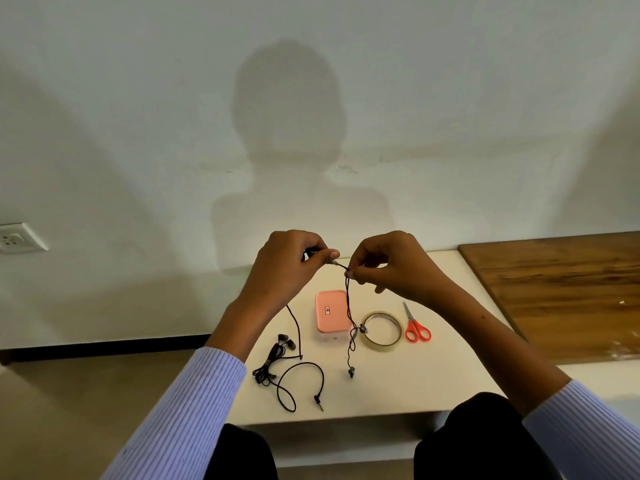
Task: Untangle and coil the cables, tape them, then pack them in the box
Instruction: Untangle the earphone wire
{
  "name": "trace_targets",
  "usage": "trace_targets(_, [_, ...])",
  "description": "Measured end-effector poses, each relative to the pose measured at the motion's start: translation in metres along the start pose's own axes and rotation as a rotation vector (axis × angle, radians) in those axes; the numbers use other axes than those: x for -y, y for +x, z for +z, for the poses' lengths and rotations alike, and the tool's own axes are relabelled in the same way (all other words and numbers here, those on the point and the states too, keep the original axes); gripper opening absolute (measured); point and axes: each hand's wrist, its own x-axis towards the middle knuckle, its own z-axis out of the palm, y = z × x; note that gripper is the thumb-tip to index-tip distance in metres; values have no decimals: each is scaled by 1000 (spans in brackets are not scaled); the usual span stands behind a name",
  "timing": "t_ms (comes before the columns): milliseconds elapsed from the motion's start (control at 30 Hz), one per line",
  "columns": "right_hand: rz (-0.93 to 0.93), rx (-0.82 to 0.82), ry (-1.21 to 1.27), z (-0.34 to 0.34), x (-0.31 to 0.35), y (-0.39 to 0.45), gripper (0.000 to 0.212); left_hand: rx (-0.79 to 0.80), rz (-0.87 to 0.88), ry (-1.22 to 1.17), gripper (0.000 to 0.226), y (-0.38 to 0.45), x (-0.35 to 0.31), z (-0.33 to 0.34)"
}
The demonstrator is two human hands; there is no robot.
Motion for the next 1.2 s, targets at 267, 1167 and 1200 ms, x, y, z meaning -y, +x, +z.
trace_targets(267, [-76,42,-152,-3,6,1,13,-55,23,34,20,-5,5,5])
trace_targets(1167, [337,210,518,3,-13,-1,15,-171,17,-31,21,-6,10,20])
trace_targets(1200, [315,207,459,3,-17,-4,17,-186,-1,-44,21,-5,13,19])
